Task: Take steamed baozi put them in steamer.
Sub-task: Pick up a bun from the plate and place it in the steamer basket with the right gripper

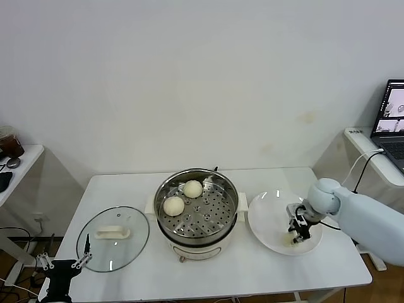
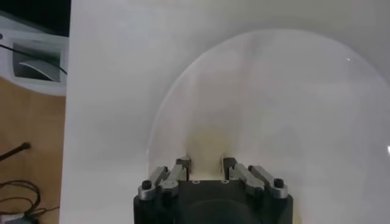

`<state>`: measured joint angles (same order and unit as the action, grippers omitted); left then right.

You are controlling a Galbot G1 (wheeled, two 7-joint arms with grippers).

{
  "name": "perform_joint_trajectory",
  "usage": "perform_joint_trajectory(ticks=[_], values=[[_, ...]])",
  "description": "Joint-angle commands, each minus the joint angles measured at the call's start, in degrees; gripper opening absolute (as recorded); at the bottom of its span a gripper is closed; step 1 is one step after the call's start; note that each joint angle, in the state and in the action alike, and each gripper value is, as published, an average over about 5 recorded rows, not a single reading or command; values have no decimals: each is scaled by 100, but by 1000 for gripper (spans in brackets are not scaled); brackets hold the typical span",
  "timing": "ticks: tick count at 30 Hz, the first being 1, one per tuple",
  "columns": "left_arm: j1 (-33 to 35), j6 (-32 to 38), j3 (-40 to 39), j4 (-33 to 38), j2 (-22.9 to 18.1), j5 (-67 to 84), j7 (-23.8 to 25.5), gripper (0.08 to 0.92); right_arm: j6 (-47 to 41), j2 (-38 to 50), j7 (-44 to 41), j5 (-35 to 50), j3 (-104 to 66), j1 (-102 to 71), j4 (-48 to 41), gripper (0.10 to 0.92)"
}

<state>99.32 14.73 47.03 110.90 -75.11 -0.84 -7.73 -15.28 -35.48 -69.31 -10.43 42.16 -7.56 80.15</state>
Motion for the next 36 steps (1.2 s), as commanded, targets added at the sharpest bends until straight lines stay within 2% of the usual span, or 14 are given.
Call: perform_joint_trajectory(ticks=[1, 9, 15, 20, 26, 36], values=[[-8, 4, 5, 7, 14, 20, 2, 823, 173, 256, -407, 397, 307, 1108, 207, 359], [-49, -9, -14, 36, 52, 83, 13, 823, 510, -57, -787, 1127, 776, 3004, 199, 365], [-36, -23, 20, 36, 100, 169, 21, 823, 912, -860, -701, 1829, 1470, 4350, 279, 365], [-20, -41, 29, 37, 92, 175, 51, 823, 1345, -1658, -430, 2489, 1981, 4735, 517, 365], [-1, -42, 84, 41, 65, 174, 58, 823, 1911, -2679, -191, 2287, 2485, 4637, 624, 365], [16, -28, 183, -29, 30, 179, 56, 823, 3106, -3798, 355, 1135, 2970, 4017, 314, 365]])
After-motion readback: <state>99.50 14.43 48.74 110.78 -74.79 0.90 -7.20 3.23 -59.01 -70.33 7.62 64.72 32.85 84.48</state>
